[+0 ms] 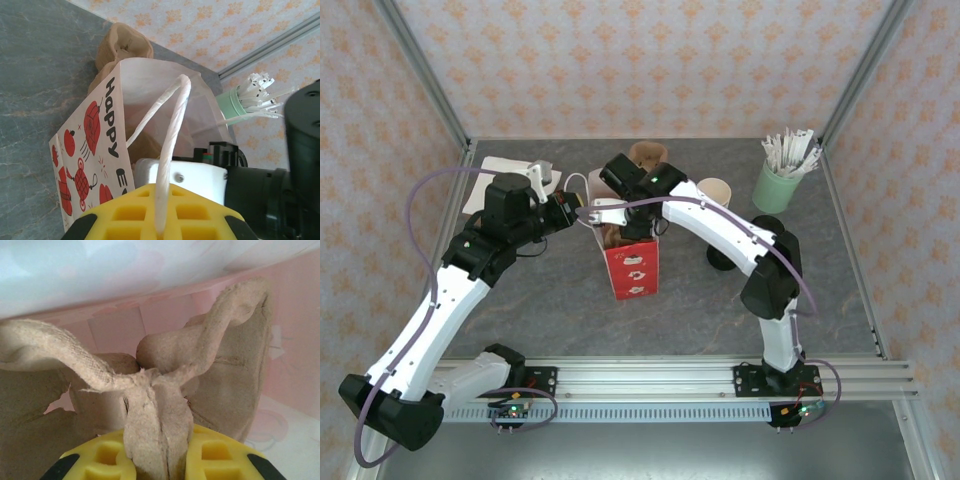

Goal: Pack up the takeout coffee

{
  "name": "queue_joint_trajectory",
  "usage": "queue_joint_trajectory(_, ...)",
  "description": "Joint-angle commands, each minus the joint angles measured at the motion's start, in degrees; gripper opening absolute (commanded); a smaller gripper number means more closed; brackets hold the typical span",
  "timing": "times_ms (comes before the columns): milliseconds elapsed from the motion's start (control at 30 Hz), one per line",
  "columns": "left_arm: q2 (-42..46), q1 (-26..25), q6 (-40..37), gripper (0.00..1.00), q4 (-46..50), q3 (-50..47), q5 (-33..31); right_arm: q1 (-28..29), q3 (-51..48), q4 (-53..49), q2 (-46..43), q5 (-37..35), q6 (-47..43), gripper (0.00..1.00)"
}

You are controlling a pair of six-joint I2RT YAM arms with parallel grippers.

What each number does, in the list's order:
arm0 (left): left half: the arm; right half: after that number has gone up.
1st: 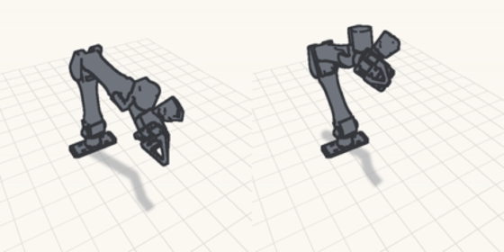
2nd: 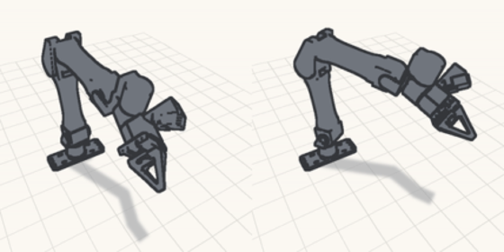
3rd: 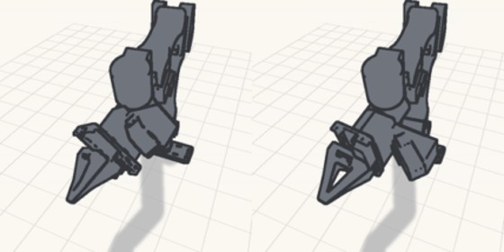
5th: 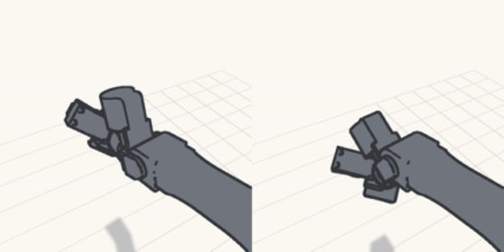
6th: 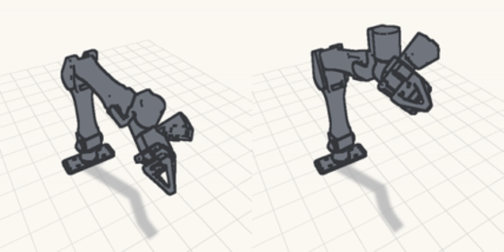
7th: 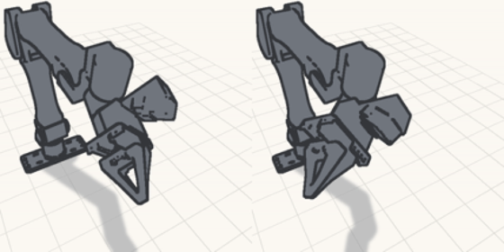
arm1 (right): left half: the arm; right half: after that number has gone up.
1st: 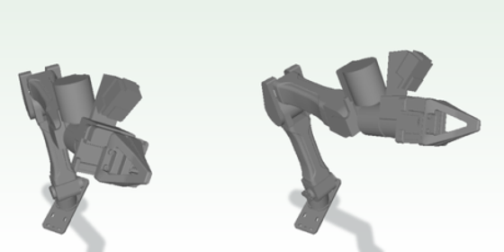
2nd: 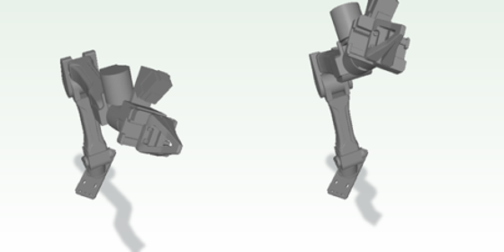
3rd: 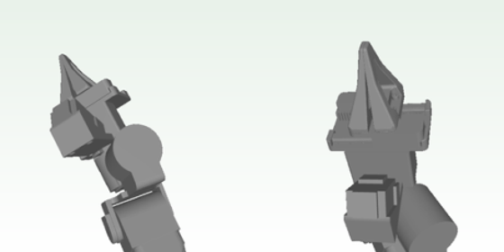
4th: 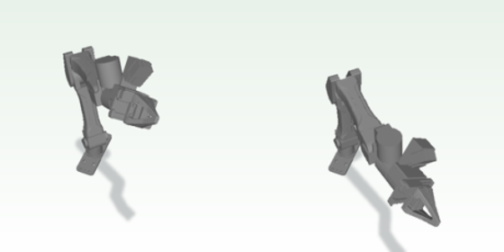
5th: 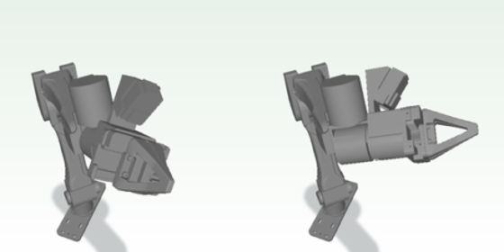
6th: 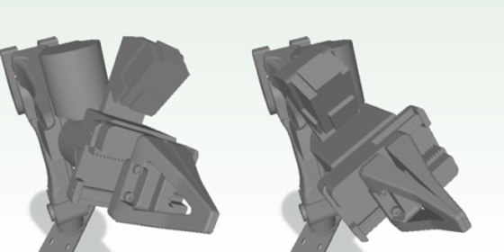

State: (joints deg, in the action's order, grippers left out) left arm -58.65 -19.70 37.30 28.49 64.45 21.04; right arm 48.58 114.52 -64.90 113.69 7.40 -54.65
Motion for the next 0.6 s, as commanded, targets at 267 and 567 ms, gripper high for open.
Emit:
queue_joint_trajectory(267, 0.5, 0.4, -0.1, 0.04, -0.1, 0.9, 1.3, -0.4, 0.3, -2.2, 2.6, -1.5, 0.7, 0.19)
queue_joint_trajectory(567, 0.8, 0.3, -0.6, 0.04, 1.3, 1.2, 0.8, -0.4, 0.7, -2.9, 5.8, -0.1, 1.1, 0.19)
